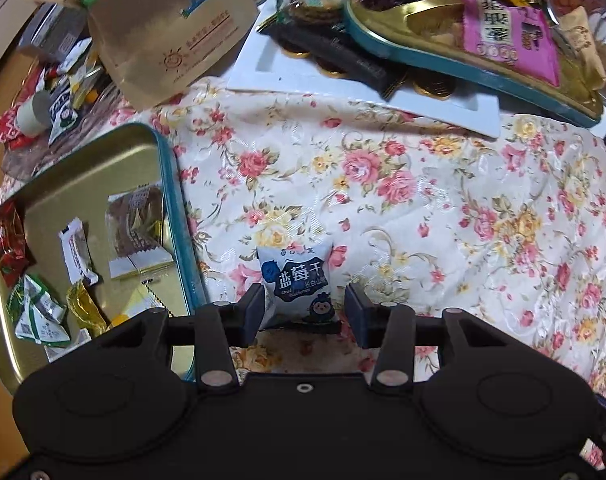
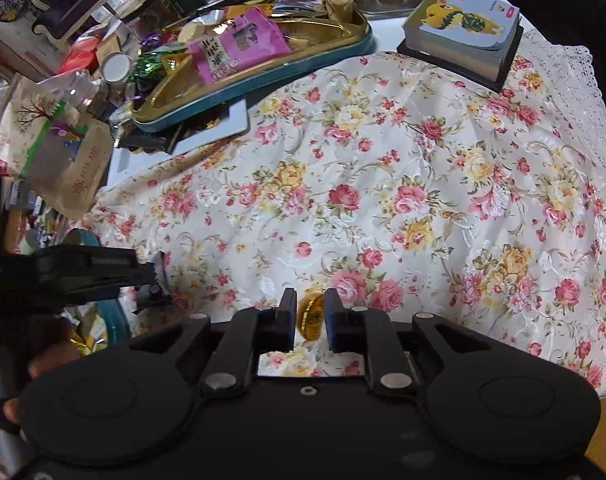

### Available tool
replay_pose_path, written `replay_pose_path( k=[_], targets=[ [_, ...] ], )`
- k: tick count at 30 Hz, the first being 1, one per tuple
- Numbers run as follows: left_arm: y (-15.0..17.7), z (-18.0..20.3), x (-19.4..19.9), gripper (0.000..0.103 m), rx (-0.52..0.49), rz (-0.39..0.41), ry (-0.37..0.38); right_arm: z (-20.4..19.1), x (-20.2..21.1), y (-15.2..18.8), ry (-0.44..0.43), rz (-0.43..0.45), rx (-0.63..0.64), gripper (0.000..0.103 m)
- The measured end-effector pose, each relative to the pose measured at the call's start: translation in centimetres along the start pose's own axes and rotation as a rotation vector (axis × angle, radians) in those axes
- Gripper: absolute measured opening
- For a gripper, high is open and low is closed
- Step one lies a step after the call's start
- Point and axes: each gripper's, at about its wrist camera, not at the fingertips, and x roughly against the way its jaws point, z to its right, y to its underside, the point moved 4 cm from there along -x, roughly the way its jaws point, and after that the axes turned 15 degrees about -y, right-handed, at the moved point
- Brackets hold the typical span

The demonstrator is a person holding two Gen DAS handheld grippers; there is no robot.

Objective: Organize snacks
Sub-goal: 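Move the left gripper to the blue blueberry packet and grasp it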

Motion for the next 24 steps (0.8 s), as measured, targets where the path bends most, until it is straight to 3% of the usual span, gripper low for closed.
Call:
replay_pose_path(
  k=[5, 11, 24],
  targets=[
    [0.3, 0.6, -1.4, 0.052, 0.011, -0.021, -0.006, -0.5, 0.3, 0.1, -0.011, -0.007, 0.023, 0.026],
    [0.8, 1.3, -2.2, 0.053, 0.002, -0.027, -0.031, 0.0, 0.1, 0.0, 0.005, -0.006, 0.005, 0.026],
    [0.4, 0.9, -2.4, 0.053, 0.009, -0.034, -0.002, -0.2, -0.1, 0.0, 0.018, -0.002, 0.029, 0.026]
  ],
)
